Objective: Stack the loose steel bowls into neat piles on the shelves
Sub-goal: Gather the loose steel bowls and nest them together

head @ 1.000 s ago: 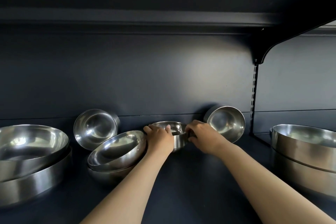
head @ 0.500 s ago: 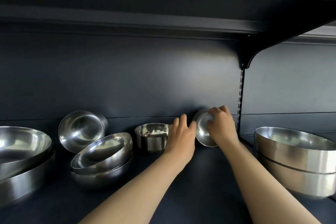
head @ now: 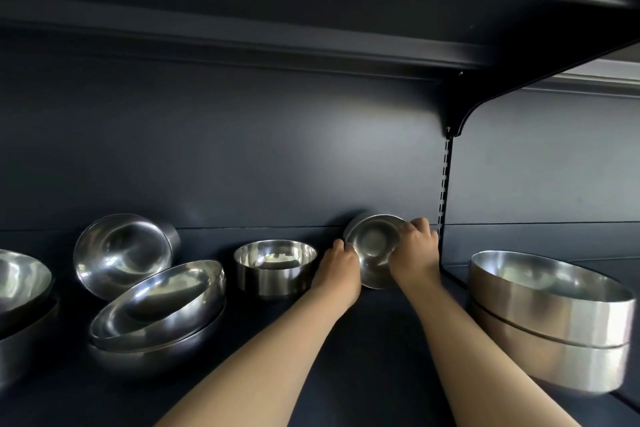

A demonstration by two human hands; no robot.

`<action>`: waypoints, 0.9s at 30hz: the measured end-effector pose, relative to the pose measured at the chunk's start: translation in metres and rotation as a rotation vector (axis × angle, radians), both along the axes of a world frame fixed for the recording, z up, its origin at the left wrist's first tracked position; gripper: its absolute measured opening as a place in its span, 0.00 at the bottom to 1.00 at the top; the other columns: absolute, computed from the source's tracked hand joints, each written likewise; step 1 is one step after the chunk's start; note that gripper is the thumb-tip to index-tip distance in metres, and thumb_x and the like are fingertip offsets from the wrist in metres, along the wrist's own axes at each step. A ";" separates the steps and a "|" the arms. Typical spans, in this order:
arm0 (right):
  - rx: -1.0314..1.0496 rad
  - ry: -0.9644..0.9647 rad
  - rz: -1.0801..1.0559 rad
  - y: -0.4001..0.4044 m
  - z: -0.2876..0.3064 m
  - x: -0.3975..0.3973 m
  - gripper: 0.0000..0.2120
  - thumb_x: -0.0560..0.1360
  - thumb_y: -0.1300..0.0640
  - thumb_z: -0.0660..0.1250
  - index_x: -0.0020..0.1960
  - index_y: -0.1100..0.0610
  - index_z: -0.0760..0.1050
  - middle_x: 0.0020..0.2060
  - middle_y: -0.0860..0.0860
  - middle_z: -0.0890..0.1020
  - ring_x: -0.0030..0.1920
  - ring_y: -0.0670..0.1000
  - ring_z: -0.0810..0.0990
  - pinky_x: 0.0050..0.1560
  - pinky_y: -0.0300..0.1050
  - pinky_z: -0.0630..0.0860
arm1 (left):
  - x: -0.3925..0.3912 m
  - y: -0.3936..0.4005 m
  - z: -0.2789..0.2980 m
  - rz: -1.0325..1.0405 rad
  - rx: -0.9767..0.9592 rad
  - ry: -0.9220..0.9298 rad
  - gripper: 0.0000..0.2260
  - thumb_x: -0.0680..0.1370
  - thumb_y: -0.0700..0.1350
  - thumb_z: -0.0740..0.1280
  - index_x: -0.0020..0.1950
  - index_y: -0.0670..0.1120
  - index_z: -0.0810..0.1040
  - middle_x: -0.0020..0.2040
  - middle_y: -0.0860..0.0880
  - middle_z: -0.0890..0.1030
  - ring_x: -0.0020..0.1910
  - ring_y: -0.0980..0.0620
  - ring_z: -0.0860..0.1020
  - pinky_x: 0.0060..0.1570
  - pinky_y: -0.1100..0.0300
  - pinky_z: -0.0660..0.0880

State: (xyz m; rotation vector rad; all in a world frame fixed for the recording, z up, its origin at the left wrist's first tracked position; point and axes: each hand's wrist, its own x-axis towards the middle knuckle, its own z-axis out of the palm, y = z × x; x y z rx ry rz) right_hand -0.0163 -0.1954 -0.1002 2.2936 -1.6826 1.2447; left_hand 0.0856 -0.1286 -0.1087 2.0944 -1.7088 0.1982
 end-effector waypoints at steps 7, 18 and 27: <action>-0.085 0.154 0.048 0.006 0.008 0.006 0.17 0.70 0.68 0.59 0.55 0.58 0.77 0.56 0.54 0.75 0.56 0.56 0.70 0.56 0.40 0.64 | 0.015 0.008 0.005 0.065 -0.086 0.098 0.16 0.77 0.32 0.56 0.65 0.37 0.67 0.65 0.42 0.67 0.61 0.42 0.73 0.57 0.56 0.69; 0.130 0.142 0.108 0.018 0.024 0.001 0.13 0.70 0.72 0.60 0.49 0.62 0.79 0.51 0.55 0.77 0.51 0.57 0.76 0.44 0.43 0.71 | 0.030 0.016 0.013 0.106 -0.116 0.191 0.17 0.77 0.34 0.57 0.65 0.39 0.72 0.66 0.44 0.71 0.64 0.43 0.71 0.60 0.57 0.67; 0.210 0.114 0.094 0.023 0.026 -0.002 0.08 0.70 0.73 0.59 0.37 0.64 0.73 0.37 0.56 0.75 0.39 0.57 0.71 0.38 0.43 0.68 | 0.034 0.014 0.012 0.068 -0.108 0.232 0.16 0.77 0.34 0.57 0.64 0.40 0.73 0.66 0.44 0.72 0.64 0.44 0.71 0.58 0.58 0.68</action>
